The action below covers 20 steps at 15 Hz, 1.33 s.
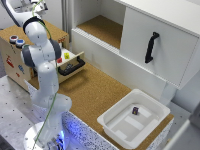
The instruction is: Turn off the blue led light
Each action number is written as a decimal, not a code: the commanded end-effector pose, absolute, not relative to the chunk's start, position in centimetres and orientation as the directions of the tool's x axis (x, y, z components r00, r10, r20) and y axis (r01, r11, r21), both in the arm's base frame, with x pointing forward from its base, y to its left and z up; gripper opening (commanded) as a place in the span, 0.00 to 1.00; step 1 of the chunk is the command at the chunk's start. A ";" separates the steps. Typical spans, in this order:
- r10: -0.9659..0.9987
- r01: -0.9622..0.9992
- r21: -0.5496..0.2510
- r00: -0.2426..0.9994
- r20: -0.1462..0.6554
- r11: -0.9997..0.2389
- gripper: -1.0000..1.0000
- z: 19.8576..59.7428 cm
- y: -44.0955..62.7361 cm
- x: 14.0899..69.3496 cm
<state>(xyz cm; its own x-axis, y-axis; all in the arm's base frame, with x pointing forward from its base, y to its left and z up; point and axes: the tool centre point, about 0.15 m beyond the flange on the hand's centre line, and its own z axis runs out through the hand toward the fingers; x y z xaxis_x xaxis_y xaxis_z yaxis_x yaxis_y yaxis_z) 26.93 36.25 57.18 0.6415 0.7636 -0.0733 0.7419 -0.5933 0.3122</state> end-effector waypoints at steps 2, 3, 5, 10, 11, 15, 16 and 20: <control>0.724 0.706 0.158 0.674 0.147 -0.690 1.00 52.3 20.1 27.4; 0.700 0.684 0.148 0.698 0.150 -0.714 1.00 51.7 17.7 27.5; 0.664 0.652 0.127 0.736 0.134 -0.748 1.00 50.4 12.6 27.7; 0.643 0.632 0.126 0.762 0.079 -0.765 1.00 48.2 3.4 29.6; 0.628 0.616 0.135 0.775 0.072 -0.776 1.00 47.9 1.4 30.4; 0.551 0.543 0.123 0.833 0.039 -0.830 1.00 45.4 -4.3 33.7; 0.524 0.516 0.126 0.851 0.036 -0.847 1.00 44.7 -6.2 34.6; 0.458 0.453 0.154 0.889 -0.008 -0.878 1.00 44.0 -12.9 37.2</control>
